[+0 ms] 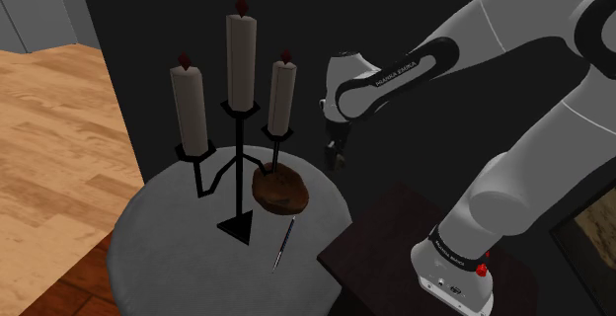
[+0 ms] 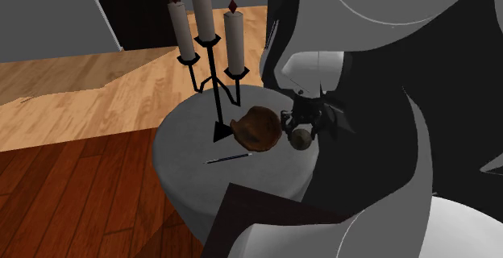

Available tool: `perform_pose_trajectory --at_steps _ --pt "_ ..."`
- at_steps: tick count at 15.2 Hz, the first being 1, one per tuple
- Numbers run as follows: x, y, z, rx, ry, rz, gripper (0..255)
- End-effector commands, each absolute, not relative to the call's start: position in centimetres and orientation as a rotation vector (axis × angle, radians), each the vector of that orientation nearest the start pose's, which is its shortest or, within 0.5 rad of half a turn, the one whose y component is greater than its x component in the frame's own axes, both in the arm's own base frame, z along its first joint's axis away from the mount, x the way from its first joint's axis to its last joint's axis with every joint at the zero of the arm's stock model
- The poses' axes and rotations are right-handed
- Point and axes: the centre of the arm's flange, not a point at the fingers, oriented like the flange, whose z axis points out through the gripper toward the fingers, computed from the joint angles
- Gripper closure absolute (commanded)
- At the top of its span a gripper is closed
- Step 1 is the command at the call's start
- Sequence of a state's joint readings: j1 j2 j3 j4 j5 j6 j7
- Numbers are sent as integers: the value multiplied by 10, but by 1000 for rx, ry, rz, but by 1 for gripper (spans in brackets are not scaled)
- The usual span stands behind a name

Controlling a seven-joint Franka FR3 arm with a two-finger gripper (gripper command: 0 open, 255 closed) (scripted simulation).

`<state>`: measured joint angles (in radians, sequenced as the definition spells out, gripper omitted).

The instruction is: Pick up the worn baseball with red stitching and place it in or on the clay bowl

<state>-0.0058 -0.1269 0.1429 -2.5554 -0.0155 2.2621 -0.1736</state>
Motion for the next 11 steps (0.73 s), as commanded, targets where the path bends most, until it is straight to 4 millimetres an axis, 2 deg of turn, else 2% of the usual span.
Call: perform_pose_trajectory --at_steps 1,11 --pt "421 56 311 -3116 -501 267 255" --pt "421 56 359 -3116 -501 267 255"
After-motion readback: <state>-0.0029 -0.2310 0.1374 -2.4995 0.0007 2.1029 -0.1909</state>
